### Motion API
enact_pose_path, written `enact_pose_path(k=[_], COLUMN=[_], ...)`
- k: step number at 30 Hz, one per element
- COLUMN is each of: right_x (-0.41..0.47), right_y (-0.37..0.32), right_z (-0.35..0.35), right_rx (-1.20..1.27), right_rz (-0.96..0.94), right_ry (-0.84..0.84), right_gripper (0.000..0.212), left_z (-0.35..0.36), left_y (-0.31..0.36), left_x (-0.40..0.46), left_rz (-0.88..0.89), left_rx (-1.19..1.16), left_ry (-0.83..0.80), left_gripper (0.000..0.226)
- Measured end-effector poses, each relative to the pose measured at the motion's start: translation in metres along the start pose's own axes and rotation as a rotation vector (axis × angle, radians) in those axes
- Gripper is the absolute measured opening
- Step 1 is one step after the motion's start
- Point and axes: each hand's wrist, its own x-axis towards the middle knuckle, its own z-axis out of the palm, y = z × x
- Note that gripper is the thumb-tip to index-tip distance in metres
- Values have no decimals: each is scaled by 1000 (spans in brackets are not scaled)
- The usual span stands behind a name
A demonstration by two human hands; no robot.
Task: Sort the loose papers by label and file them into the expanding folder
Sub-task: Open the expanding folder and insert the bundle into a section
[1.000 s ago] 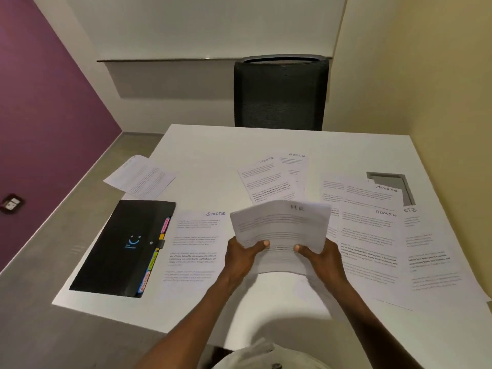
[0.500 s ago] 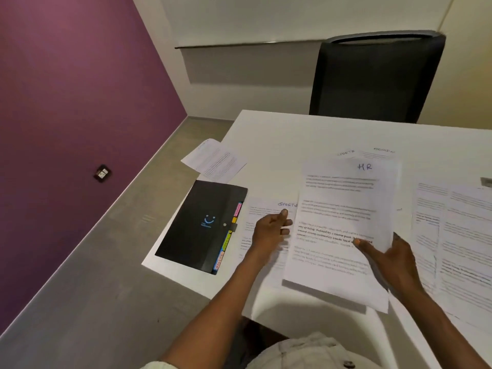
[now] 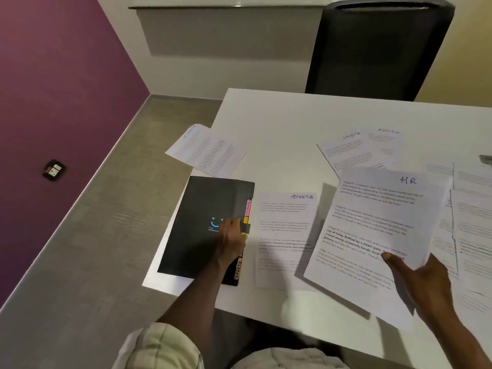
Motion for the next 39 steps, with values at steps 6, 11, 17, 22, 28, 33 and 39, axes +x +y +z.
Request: enact_pose_path(k=[6,11,17,22,28,33,39], right_x=[-21,-20,-13,-9,-3,6,11], right_y=[0,-1,-1,1,-3,-10,-21], right_z=[17,22,20,18,16,20,39], right_rx=[-82,-141,-166,-178,-208,-199,-177], right_rz=[23,20,18,-2,-57,-125,-189], right_ry=[14,-26,-66,-106,-153,-222,-312], right_gripper=[57,55,54,53,52,51,52], left_z=[12,11,11,1,-30,-42,-53], left_y=[-18,-17,-12,-6,4,12,29], left_x=[6,9,-4,-14,-27,-43,-58], left_rz=[117,155,-59,-4,224,211,179], left_rx=[113,154,124,97,163,358,557], left_ry=[-81,-127,-135,-105,67,135,180], left_gripper=[17,25,48,37,26,26,35])
